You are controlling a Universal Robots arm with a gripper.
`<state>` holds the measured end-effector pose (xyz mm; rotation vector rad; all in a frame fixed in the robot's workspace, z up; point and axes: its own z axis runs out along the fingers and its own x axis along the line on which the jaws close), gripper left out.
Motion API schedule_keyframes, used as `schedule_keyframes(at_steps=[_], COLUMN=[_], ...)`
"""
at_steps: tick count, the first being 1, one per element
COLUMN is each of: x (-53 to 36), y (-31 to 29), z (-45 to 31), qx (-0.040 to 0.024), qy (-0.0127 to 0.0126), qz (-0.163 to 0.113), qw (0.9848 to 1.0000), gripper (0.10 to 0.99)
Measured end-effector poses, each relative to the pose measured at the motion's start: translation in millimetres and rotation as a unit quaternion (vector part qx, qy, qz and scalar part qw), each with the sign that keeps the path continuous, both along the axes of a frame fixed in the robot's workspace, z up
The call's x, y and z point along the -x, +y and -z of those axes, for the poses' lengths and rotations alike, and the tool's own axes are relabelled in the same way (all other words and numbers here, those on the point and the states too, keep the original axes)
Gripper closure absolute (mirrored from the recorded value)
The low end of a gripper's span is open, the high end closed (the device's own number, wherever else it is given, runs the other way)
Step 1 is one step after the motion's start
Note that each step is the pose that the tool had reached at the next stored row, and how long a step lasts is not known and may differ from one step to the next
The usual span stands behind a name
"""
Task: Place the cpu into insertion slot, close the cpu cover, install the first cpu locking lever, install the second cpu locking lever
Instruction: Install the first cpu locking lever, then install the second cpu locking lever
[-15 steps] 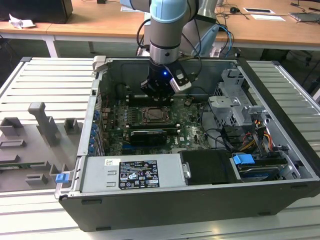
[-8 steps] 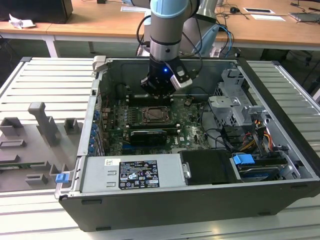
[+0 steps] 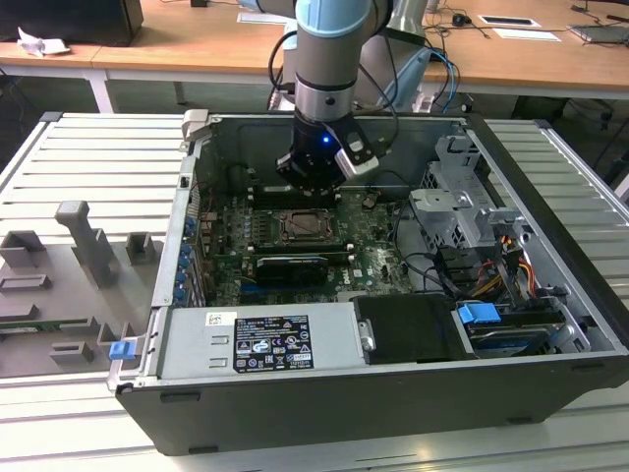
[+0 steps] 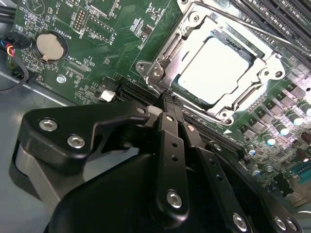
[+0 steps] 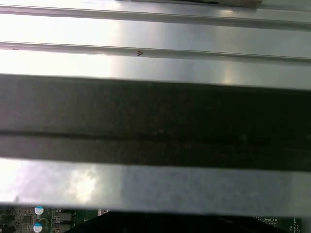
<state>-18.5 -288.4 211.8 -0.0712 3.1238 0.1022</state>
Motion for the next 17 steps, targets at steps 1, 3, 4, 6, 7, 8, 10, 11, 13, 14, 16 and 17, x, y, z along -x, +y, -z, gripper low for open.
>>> schedule_keyframes(at_steps=[1,3,4,6,7,8,10,11,13,14,16,17], x=[0.0,0.0,0.0,0.0,0.0,0.0,0.0,0.0,0.0,0.0,0.0,0.0], y=[-0.4,-2.0,-2.9,-5.8,-6.6,-7.2,-8.0,-8.3,-8.3,-8.3,-8.3,-8.3], z=[0.0,0.0,0.0,0.0,0.0,-0.1,-2.4,-3.4,-7.3,-12.4,-23.1,-26.9], qx=[0.0,0.0,0.0,0.0,0.0,0.0,0.0,0.0,0.0,0.0,0.0,0.0], qy=[0.0,0.0,0.0,0.0,0.0,0.0,0.0,0.0,0.0,0.0,0.0,-0.0001], qz=[0.0,0.0,0.0,0.0,0.0,0.0,0.0,0.0,0.0,0.0,0.0,0.0], qw=[1.0,1.0,1.0,1.0,1.0,1.0,1.0,1.0,1.0,1.0,1.0,1.0], gripper=[0.98,0.98,0.98,0.98,0.98,0.98,0.98,0.98,0.98,0.98,0.98,0.98])
